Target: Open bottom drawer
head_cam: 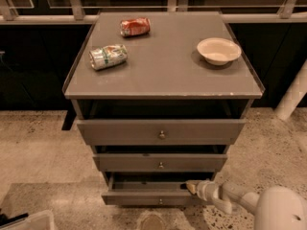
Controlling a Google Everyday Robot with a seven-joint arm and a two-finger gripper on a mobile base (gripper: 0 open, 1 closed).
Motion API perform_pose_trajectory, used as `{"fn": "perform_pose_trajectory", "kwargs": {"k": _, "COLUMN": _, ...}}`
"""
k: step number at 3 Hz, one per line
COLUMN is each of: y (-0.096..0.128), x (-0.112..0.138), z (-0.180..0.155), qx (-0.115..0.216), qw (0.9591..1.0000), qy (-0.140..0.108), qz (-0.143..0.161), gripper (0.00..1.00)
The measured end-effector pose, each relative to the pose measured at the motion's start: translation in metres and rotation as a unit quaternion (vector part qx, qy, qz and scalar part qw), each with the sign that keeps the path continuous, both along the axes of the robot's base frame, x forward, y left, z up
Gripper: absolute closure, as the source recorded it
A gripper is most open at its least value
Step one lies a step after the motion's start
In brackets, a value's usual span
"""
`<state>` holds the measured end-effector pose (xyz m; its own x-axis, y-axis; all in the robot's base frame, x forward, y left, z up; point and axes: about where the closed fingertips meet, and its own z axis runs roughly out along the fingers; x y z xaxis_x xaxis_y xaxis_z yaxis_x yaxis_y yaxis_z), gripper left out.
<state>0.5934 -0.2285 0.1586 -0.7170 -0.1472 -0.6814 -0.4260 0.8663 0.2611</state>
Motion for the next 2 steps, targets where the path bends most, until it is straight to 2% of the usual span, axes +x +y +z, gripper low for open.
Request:
{"fn": "perform_pose_trajectory", "kwargs": {"k": 1, "y": 0.0, "x": 0.0, "z": 0.005, "qx": 0.0, "qw": 1.0, "qy": 0.0, "qz": 0.0, "gripper": 1.0}}
{"fn": "perform_pose_trajectory", "kwargs": {"k": 2, "y": -0.002, "x": -0.019, "z": 0.009, "qx": 0.014, "qw": 0.9998, "qy": 0.007, "qz": -0.016, "gripper": 1.0}}
